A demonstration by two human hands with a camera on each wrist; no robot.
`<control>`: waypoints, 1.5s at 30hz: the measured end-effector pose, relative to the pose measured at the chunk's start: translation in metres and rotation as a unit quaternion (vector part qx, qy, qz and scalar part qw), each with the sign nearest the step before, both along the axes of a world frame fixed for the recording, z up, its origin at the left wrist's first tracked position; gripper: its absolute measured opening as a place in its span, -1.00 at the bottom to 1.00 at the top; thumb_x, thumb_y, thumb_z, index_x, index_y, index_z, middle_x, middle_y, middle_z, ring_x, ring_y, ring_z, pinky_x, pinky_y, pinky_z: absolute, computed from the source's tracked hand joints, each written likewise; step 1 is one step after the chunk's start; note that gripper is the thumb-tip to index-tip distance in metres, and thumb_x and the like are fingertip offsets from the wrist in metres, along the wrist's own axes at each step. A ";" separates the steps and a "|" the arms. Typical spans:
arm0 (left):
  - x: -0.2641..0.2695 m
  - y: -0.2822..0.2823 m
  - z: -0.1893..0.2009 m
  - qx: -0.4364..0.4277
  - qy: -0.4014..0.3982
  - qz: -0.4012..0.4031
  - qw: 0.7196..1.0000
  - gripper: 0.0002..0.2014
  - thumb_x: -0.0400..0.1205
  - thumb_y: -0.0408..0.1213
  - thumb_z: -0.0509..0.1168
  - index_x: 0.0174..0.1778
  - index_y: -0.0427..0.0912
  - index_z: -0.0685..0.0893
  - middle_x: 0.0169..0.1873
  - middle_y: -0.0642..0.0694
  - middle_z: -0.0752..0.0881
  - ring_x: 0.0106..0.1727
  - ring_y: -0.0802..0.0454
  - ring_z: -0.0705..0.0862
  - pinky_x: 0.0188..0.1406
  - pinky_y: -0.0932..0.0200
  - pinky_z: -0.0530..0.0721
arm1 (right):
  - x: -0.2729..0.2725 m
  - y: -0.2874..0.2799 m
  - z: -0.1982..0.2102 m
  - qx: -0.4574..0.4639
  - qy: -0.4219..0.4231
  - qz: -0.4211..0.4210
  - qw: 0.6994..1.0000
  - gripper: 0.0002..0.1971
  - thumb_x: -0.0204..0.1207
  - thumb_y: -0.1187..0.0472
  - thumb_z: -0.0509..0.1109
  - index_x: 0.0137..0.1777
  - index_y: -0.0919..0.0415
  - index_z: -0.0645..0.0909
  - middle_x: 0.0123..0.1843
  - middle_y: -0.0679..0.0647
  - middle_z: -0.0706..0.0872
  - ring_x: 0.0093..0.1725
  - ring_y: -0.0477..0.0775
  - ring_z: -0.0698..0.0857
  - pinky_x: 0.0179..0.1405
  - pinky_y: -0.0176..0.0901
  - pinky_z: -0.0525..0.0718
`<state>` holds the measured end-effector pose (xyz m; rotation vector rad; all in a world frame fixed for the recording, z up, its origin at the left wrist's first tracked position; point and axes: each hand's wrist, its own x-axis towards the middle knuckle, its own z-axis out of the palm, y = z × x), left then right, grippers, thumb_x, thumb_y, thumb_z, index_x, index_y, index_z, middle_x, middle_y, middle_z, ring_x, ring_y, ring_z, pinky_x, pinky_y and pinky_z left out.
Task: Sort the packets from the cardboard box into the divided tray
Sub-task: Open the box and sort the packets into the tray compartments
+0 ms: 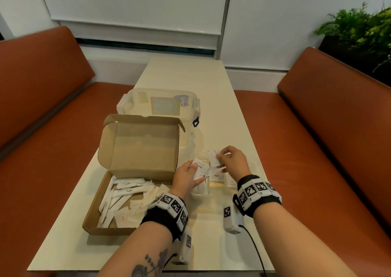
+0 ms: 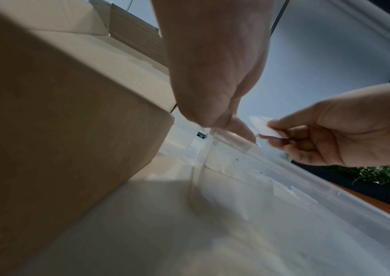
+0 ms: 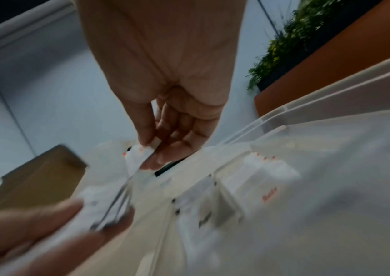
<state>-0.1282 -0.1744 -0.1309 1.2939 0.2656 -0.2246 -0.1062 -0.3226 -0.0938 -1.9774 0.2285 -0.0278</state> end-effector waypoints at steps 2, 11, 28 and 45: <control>0.002 0.001 -0.002 0.007 -0.001 -0.004 1.000 -0.75 0.74 -0.37 0.12 0.25 -0.37 0.58 0.13 -0.28 0.63 0.18 -0.15 0.63 -0.20 0.23 0.79 | 0.001 -0.016 0.005 -0.003 0.003 -0.016 1.000 -0.92 0.56 0.29 0.36 -0.14 0.20 0.52 -0.32 0.11 0.67 -0.48 0.00 0.62 -0.66 -0.23 0.55; 0.007 0.001 -0.012 0.001 -0.004 0.014 1.000 -0.64 0.71 -0.34 0.20 0.42 -0.36 0.46 0.17 -0.21 0.56 0.15 -0.15 0.61 -0.25 0.23 0.76 | -0.011 -0.055 -0.008 -0.219 0.100 0.077 0.967 -0.96 0.50 0.39 0.42 -0.14 0.29 0.70 -0.31 0.02 0.66 -0.44 -0.07 0.61 -0.62 -0.42 0.57; 0.006 0.000 -0.011 0.034 -0.009 0.007 0.999 -0.65 0.73 -0.32 0.17 0.42 -0.37 0.46 0.12 -0.19 0.57 -0.08 0.08 0.66 -0.35 0.32 0.71 | -0.017 -0.046 -0.034 -0.387 0.078 0.103 0.913 -0.89 0.46 0.35 0.36 -0.14 0.12 0.63 -0.06 0.03 0.66 -0.14 0.02 0.61 -0.20 -0.27 0.48; 0.005 0.000 -0.005 0.036 -0.004 -0.009 0.999 -0.83 0.72 -0.35 0.17 0.16 -0.24 0.61 0.03 -0.20 0.67 0.10 -0.14 0.69 0.01 -0.02 0.77 | -0.017 -0.014 -0.011 -0.261 -0.050 0.055 0.962 -0.85 0.52 0.09 0.40 -0.20 0.15 0.62 -0.22 -0.01 0.69 -0.22 -0.02 0.62 -0.22 -0.19 0.56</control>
